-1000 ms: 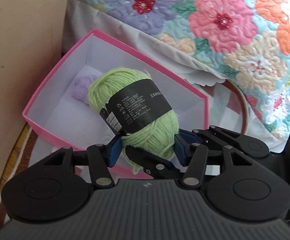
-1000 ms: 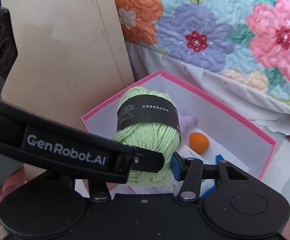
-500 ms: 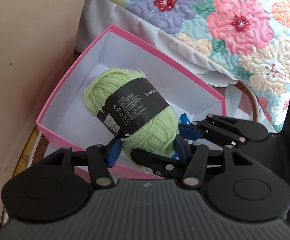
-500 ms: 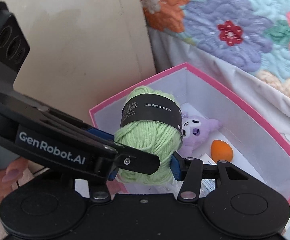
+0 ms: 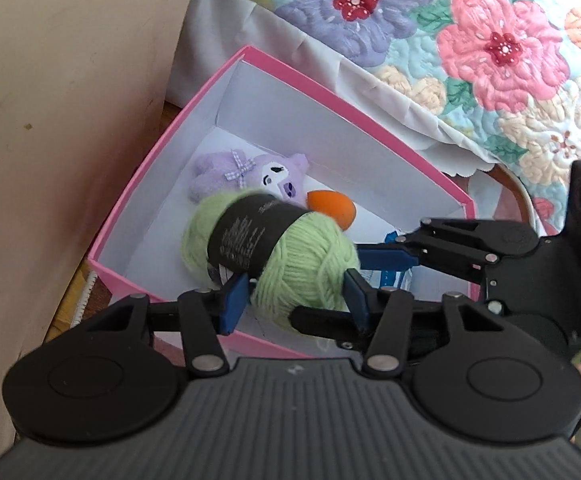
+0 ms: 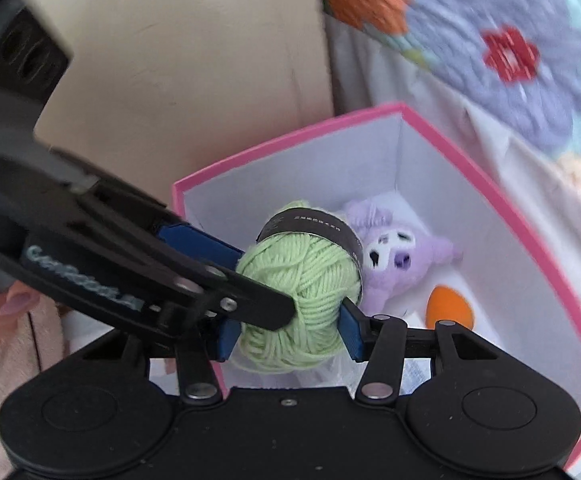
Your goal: Organize objects
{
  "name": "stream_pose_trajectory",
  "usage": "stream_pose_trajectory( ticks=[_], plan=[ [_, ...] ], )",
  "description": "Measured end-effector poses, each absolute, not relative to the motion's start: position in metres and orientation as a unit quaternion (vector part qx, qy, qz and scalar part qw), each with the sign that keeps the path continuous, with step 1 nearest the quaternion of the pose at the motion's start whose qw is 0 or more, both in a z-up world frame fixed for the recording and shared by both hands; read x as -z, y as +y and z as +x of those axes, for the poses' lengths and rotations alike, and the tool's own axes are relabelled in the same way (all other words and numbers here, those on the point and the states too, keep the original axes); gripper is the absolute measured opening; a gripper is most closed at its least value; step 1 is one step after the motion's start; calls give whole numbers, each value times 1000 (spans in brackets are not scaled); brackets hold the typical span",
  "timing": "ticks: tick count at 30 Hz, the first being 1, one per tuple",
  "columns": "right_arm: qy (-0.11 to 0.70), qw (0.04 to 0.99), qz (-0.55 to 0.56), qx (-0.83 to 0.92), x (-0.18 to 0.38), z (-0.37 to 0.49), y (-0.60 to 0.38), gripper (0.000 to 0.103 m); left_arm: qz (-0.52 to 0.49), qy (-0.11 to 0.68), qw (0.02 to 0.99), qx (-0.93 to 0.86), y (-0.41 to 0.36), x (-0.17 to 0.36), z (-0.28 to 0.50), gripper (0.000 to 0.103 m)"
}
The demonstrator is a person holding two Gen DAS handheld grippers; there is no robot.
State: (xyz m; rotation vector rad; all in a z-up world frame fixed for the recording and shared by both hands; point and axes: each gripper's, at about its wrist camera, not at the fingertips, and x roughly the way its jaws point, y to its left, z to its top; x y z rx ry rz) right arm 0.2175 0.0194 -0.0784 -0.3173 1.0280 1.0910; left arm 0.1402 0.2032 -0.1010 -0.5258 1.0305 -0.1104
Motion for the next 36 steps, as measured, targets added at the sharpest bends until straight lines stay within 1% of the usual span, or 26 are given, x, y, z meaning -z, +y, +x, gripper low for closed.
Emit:
stream_pose_trajectory(
  ticks=[2, 5, 9, 11, 13, 15, 20, 22, 24, 25, 31, 36],
  plan=[
    [481, 730, -103, -475, 82, 225, 10, 64, -245, 479, 841, 49, 204, 98, 139, 42],
    [487, 744, -63, -453, 82, 224, -3, 71, -241, 471, 847, 42, 206, 97, 138, 41],
    [475, 768, -22, -429, 78, 213, -16, 71, -242, 466, 850, 32, 209, 98, 139, 41],
    [466, 773, 3, -430, 77, 209, -20, 65, -245, 464, 851, 30, 210, 99, 139, 41],
    [457, 779, 16, -428, 74, 206, -21, 63, -249, 460, 852, 29, 211, 98, 138, 41],
    [443, 791, 5, -421, 68, 200, -23, 59, -247, 451, 857, 22, 212, 95, 137, 41],
    [405, 815, -66, -410, 61, 203, -5, 59, -258, 427, 867, 18, 218, 87, 135, 41],
    [398, 808, -97, -423, 65, 210, 8, 53, -269, 418, 867, 15, 219, 88, 136, 41],
    [406, 801, -107, -428, 73, 214, 17, 40, -271, 418, 867, 21, 217, 90, 139, 41],
    [416, 796, -103, -427, 79, 216, 20, 38, -270, 420, 866, 22, 216, 92, 140, 41],
    [465, 779, -36, -420, 97, 215, 17, 37, -260, 430, 864, 21, 213, 97, 142, 41],
    [477, 777, -60, -408, 96, 208, 25, 38, -241, 436, 867, 22, 207, 96, 140, 41]
  ],
)
